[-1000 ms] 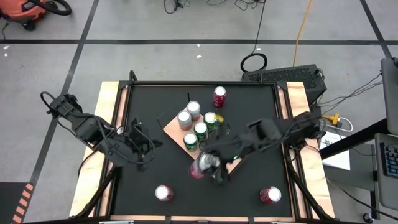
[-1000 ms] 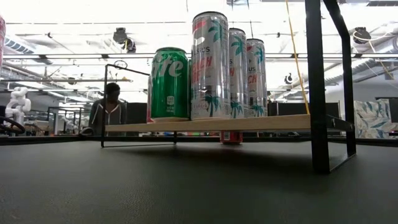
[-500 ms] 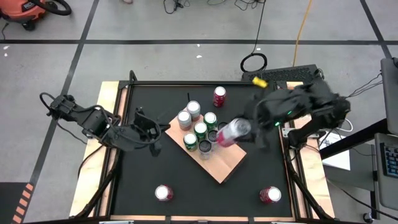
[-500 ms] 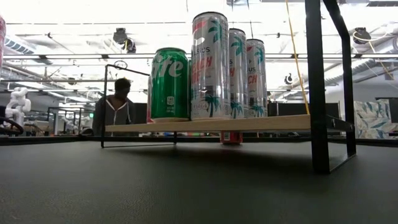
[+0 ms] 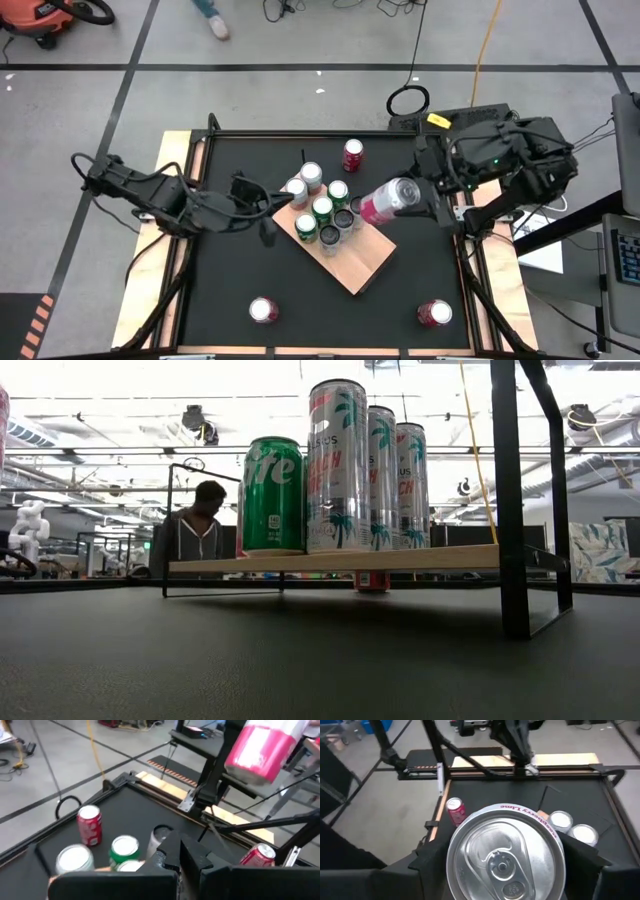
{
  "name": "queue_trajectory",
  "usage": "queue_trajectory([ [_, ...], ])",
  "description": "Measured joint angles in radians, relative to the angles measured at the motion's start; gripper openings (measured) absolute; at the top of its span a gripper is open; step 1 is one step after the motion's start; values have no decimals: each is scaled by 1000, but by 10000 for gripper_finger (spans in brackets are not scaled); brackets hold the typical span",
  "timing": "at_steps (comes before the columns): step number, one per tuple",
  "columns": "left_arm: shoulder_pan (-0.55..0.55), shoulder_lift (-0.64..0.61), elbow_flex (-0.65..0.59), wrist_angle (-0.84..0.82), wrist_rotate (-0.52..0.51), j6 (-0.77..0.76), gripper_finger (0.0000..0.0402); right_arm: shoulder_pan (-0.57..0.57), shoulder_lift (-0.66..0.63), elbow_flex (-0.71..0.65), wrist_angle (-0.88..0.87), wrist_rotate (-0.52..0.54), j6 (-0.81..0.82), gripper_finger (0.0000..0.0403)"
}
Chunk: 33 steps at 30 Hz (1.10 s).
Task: Place canned beverage on shelf
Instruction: Put the white and pink soda can aligned with the other white and pink soda cans
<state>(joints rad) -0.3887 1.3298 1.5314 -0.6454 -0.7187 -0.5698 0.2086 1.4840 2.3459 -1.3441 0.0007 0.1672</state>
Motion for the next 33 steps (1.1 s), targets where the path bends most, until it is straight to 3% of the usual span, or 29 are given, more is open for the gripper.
queue_trajectory([
  [5, 44, 16, 0, 86, 107, 27, 5, -3, 18, 0, 13, -4, 0, 273],
  [9, 59, 15, 0, 172, 103, 56, 5, -5, 35, 0, 36, 0, 24, 273],
  [15, 62, 15, 0, 315, 110, 252, 10, -4, 55, 0, 85, 26, 72, 271],
  [29, 60, 15, 0, 304, 112, 398, 94, -12, 98, 0, 91, 184, 222, 273],
  [33, 47, 15, 0, 300, 118, 494, 120, -19, 107, 0, 91, 186, 233, 275],
])
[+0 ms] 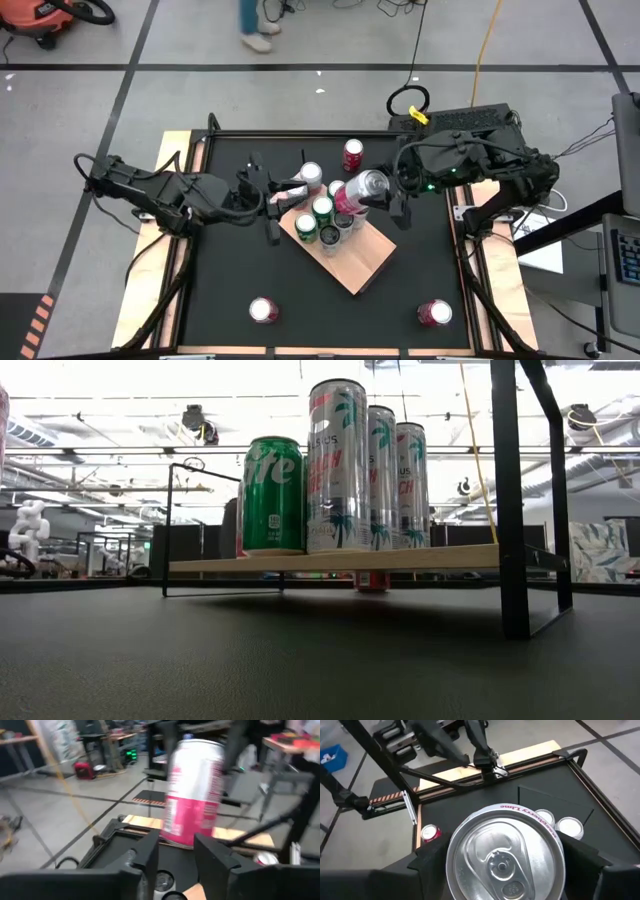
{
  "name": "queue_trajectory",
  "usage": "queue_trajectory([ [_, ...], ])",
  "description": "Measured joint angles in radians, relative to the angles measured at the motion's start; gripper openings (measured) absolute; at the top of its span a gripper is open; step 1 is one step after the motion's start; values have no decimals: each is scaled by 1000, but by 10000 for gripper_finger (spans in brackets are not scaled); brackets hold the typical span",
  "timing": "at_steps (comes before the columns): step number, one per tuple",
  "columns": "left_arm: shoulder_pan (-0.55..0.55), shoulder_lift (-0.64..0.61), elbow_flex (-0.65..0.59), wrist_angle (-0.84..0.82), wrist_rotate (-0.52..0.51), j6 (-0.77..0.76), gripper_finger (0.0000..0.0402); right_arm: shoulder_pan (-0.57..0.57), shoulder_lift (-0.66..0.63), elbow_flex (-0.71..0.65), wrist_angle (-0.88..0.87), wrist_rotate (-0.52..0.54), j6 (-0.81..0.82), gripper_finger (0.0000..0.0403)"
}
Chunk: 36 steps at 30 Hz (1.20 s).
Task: Place canned beverage on shelf
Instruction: Put the white and pink soda can aligned with the other white and pink soda cans
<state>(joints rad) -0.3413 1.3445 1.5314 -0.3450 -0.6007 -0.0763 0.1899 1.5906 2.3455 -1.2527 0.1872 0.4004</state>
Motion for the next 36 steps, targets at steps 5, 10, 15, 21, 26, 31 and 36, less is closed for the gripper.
queue_trajectory([
  [5, -1, 10, 0, 22, 74, 81, 177, -24, 13, 0, 0, 2, 99, 274],
  [10, 3, 26, 2, 23, 57, 95, 262, -37, 30, 0, 14, 39, 192, 275],
  [15, 3, 53, 2, 23, -15, 137, 324, -47, 52, 0, 48, 47, 253, 275],
  [21, 9, 91, 2, 24, -29, 119, 343, -49, 83, 0, 105, 52, 315, 275],
  [26, 10, 110, 1, 19, -95, 61, 343, -54, 110, -1, 144, 52, 349, 275],
  [31, 18, 122, 1, 20, -136, 82, 343, -54, 125, -1, 185, 47, 355, 275],
  [36, 40, 130, 1, 20, -97, 45, 343, -58, 139, -1, 226, 44, 355, 275],
])
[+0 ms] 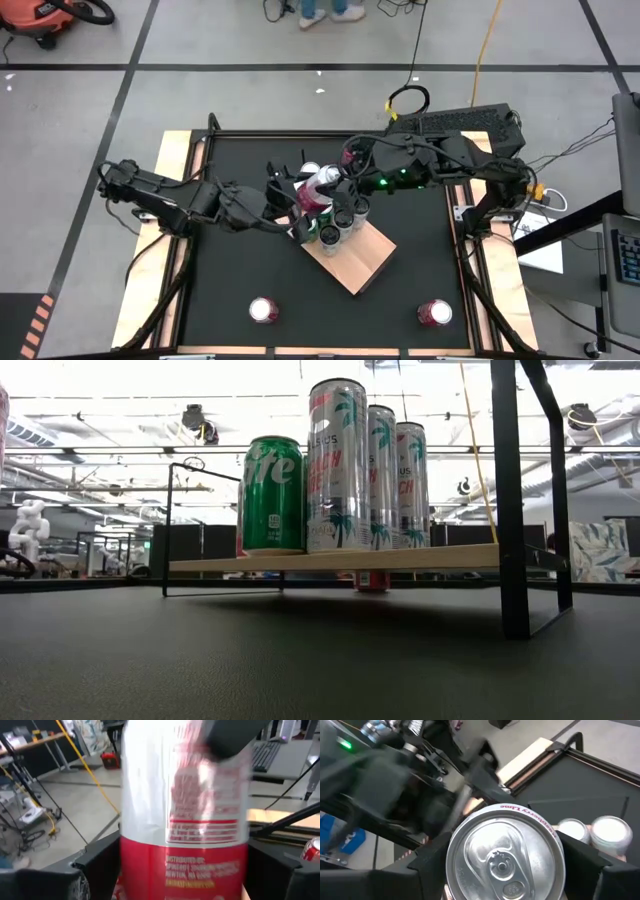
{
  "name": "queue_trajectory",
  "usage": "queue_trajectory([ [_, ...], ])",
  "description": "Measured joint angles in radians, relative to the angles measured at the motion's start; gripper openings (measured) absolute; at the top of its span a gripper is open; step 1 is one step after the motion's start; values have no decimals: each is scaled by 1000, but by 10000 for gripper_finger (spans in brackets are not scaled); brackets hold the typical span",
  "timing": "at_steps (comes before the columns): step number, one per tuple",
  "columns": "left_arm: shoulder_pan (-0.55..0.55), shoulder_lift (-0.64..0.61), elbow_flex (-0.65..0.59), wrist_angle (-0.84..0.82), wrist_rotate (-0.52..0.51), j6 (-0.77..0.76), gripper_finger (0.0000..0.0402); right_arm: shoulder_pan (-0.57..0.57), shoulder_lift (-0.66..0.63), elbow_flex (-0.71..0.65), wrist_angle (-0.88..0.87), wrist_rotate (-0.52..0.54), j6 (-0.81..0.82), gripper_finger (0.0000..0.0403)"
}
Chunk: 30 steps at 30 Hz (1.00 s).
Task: Place canned beverage on shelf
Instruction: Put the white and pink soda can aligned with the other white and pink soda cans
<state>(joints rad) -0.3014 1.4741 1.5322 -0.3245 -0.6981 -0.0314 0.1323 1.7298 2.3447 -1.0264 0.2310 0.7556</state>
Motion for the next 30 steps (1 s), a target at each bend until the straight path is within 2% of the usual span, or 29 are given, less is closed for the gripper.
queue_trajectory([
  [13, 7, 0, 0, -86, -4, -16, 342, -1, 7, 0, 16, 0, 18, 275],
  [22, 6, 0, 0, -87, -7, -16, 285, -1, 7, 0, 13, 3, 21, 275],
  [30, 6, -3, -1, -86, -13, -36, 281, -1, 7, 0, 16, 3, 16, 277],
])
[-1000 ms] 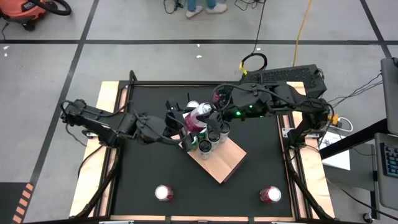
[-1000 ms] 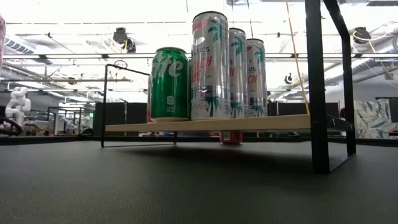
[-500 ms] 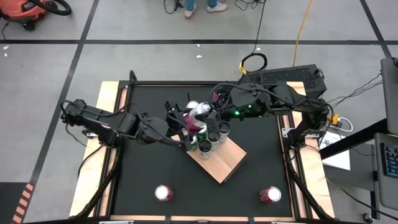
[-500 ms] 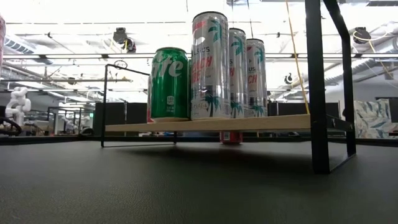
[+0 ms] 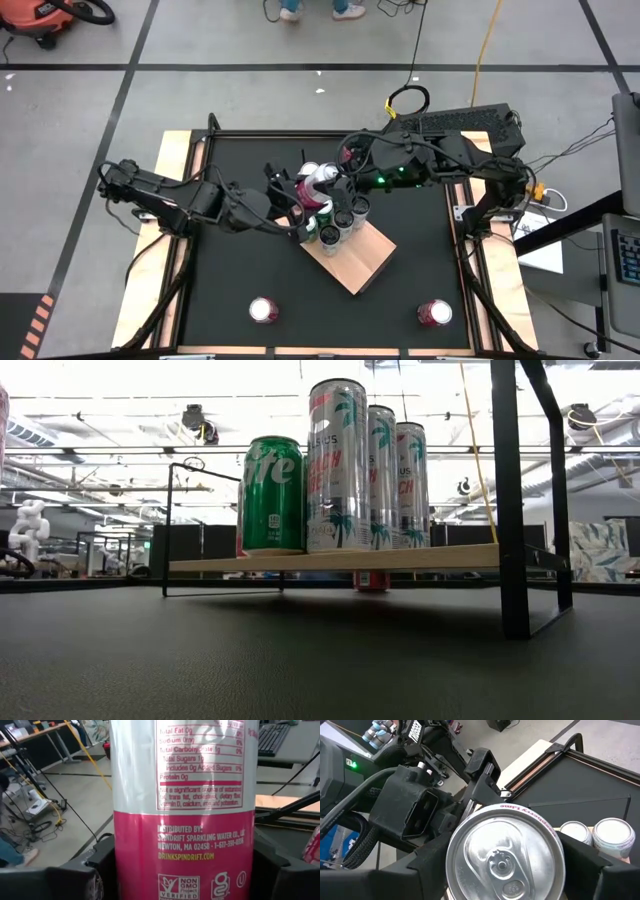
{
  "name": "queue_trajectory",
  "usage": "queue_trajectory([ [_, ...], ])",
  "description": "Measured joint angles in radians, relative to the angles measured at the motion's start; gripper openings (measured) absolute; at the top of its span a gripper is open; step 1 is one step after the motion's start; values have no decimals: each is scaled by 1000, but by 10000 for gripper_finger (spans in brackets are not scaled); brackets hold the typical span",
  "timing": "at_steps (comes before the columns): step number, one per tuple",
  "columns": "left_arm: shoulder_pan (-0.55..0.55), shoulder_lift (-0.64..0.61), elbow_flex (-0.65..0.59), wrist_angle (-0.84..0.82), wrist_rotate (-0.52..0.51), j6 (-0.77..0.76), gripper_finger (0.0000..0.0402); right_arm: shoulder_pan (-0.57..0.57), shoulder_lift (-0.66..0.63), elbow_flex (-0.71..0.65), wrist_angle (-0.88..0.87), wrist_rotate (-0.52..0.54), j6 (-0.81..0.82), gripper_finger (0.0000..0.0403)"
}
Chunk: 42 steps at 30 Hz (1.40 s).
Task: Place canned beverage on shelf
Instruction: Put the white and pink soda can aligned with the other white and pink soda cans
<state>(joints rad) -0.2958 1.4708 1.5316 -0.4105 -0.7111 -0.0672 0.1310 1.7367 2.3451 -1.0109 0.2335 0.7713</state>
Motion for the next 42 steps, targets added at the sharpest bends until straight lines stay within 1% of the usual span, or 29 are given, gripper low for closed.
queue_trajectory([
  [4, 0, -16, -1, 3, 29, -51, 281, -1, -5, 0, 14, 1, 8, 298],
  [11, 10, -54, -1, 13, 172, -146, 281, 1, -50, 1, 12, -31, -85, 348],
  [15, 11, -66, -1, 30, 247, -172, 281, 1, -78, 3, 14, -38, -142, 363],
  [19, 21, -79, -1, 85, 350, -179, 281, 3, -108, 2, 16, -57, -225, 365],
  [22, 40, -92, -1, 153, 462, -195, 281, 11, -130, 2, 17, -60, -288, 365],
  [24, 53, -98, -1, 180, 513, -211, 281, 18, -137, 2, 25, -56, -325, 365],
  [30, 110, -108, -1, 311, 696, -259, 281, 31, -145, 0, 142, -65, -439, 365],
  [33, 137, -109, 0, 353, 780, -269, 281, 31, -140, 0, 203, -104, -467, 366],
  [38, 178, -109, 0, 404, 919, -293, 281, 30, -129, 0, 280, -132, -482, 366],
  [42, 209, -108, 0, 414, 1005, -313, 281, 27, -128, 0, 349, -158, -492, 366],
])
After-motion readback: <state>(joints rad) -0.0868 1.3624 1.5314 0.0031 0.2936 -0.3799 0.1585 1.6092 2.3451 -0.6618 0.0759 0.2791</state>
